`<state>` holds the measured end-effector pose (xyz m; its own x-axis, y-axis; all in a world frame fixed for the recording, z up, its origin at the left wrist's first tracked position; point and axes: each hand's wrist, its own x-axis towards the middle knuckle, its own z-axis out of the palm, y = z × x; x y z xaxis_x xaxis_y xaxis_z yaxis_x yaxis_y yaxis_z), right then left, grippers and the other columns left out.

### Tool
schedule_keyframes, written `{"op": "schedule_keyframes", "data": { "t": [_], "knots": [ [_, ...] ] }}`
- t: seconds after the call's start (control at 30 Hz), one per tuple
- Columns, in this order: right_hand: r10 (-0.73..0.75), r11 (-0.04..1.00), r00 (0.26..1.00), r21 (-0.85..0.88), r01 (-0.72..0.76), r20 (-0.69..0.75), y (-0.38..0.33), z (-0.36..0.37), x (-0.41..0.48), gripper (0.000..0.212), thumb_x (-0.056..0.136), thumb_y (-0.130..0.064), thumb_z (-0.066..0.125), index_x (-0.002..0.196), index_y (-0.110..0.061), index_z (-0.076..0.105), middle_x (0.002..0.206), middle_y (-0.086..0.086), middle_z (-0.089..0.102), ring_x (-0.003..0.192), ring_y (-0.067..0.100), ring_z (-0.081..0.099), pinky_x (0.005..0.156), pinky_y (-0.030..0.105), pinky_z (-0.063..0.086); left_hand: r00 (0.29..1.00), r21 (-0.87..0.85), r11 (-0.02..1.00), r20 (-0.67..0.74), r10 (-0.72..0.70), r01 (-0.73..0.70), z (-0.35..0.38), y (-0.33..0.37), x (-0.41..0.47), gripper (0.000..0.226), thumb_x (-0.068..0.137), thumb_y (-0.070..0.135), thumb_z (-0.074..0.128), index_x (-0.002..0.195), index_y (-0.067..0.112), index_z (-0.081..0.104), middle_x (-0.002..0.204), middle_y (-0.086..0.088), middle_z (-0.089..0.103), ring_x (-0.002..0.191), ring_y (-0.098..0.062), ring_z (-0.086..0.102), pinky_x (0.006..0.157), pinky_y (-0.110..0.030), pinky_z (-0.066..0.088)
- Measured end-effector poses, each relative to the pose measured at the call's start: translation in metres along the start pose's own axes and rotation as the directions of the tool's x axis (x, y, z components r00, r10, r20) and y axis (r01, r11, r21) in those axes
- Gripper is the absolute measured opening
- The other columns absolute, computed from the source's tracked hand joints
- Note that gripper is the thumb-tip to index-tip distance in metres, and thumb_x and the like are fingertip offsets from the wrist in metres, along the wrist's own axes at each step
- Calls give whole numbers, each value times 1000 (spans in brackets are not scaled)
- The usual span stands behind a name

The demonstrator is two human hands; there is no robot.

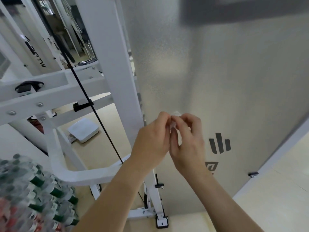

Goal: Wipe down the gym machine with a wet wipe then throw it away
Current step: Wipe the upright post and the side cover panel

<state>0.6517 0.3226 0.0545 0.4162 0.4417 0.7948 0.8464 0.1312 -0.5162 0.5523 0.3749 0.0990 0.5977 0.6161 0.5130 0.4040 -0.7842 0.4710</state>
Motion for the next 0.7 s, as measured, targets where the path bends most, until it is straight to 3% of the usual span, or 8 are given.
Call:
{"op": "schedule_keyframes", "data": {
  "t": [0.1, 0.2, 0.3, 0.4, 0.5, 0.6, 0.63, 0.7],
  "knots": [
    [-159, 985, 985, -57, 163, 69, 8, -5, 10, 18, 87, 0, 67, 105, -2, 70, 108, 9, 53, 84, 19, 59, 59, 34, 54, 984, -122, 990, 168, -51, 73, -2, -8, -14, 24, 98, 11, 41, 109, 31, 34, 81, 7, 59, 69, -12, 56, 64, -34, 45],
    [-308, 945, 951, -123, 302, -33, 14, -17, 42, 16, 83, 10, 66, 94, 1, 73, 100, 13, 61, 81, 27, 62, 63, 37, 54, 994, -152, 986, 91, -56, 70, -10, -5, -21, 37, 97, 9, 43, 121, 36, 36, 91, 8, 57, 81, -9, 57, 77, -32, 49],
    [-340, 939, 926, -106, 327, -165, 10, -17, 59, 21, 85, 17, 59, 93, 4, 73, 104, 10, 59, 84, 31, 60, 75, 35, 53, 1000, -83, 997, -21, 5, -7, -19, -3, -17, 40, 97, 9, 44, 130, 33, 42, 99, 8, 57, 91, -8, 57, 83, -31, 50],
    [-504, 858, 863, -86, 506, 46, 21, 4, 28, 17, 91, 11, 56, 95, 4, 72, 103, 15, 68, 90, 31, 61, 77, 40, 53, 998, -58, 996, -19, -66, 65, -25, -17, -30, 37, 97, 11, 47, 128, 33, 47, 97, 12, 59, 88, -8, 59, 79, -30, 51],
    [-633, 736, 680, 14, 677, 370, 49, 14, -7, 22, 96, 3, 54, 113, 6, 67, 124, 16, 64, 111, 32, 62, 88, 41, 52, 986, -30, 986, 14, -166, 166, -18, -38, -61, 28, 96, 17, 51, 119, 31, 54, 88, 16, 58, 81, -7, 59, 73, -27, 52],
    [-688, 622, 559, -20, 782, 462, 60, 6, -10, 37, 96, 1, 44, 130, 2, 58, 144, 12, 49, 131, 28, 50, 105, 43, 44, 963, -8, 966, 81, -255, 257, -3, -60, -86, 29, 94, 19, 53, 120, 31, 56, 94, 18, 55, 88, -2, 55, 78, -30, 52],
    [-686, 624, 582, -57, 779, 438, 56, 3, -4, 41, 93, 2, 43, 132, 2, 56, 147, 12, 46, 134, 26, 47, 109, 43, 41, 956, -10, 960, 96, -278, 280, 1, -65, -90, 30, 94, 20, 54, 122, 31, 55, 97, 18, 54, 91, -1, 54, 81, -30, 52],
    [-632, 719, 703, -93, 689, 326, 45, 3, 9, 49, 86, 7, 43, 134, 3, 53, 147, 16, 43, 138, 29, 42, 110, 46, 39, 955, -12, 959, 91, -281, 283, 8, -69, -92, 29, 94, 22, 55, 122, 29, 54, 100, 16, 53, 90, -1, 53, 82, -32, 52]
  ]
}}
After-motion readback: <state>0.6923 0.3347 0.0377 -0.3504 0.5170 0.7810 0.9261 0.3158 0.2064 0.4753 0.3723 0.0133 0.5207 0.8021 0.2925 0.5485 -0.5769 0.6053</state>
